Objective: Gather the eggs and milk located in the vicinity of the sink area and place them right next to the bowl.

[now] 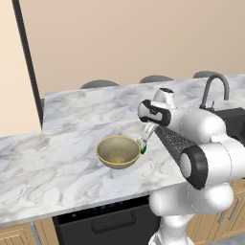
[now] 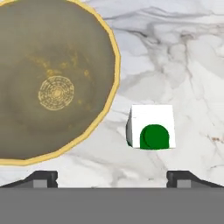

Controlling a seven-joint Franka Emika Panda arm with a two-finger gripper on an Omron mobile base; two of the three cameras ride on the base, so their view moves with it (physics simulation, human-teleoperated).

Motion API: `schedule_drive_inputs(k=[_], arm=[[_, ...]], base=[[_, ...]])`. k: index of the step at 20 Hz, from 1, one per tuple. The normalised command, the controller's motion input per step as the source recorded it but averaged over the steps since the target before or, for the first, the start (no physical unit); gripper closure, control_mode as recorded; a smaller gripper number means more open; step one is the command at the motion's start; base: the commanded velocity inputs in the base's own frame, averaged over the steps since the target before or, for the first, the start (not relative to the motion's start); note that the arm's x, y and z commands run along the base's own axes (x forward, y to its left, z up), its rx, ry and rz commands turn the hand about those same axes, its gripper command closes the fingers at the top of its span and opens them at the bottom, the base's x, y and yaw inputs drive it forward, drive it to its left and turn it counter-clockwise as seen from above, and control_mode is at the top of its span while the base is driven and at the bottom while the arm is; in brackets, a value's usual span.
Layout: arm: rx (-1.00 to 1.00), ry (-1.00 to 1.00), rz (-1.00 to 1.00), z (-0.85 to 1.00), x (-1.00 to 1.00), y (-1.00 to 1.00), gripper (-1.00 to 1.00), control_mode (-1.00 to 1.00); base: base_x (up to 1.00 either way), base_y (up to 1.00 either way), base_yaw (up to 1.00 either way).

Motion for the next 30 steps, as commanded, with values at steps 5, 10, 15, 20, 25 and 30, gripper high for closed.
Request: schedule_drive_inputs(k=[5,10,15,20,25,30], arm=[[-0.05,0.2,-0.35,0.75,-0.47,0.22,-1.0,-1.0],[0.0,0.19,-0.54,0.26,-0.59,0.06,-1.0,-1.0],[-0.03,0.26,-0.66,0.04,-0.25,0.0,-1.0,-1.0],[-0.42,0.08,-0.48,0.0,-0.03,0.0,-1.0,-1.0],[-0.29,-0.01,-0.21,0.0,-0.2,0.0,-1.0,-1.0],[0.12,-0.02,-0.02,0.01,-0.44,-0.05,-1.0,-1.0]], base=[[0.0,0.0,0.0],[0.0,0.0,0.0],[0.0,0.0,0.0],[0.0,0.0,0.0],[0.0,0.0,0.0],[0.0,0.0,0.0]])
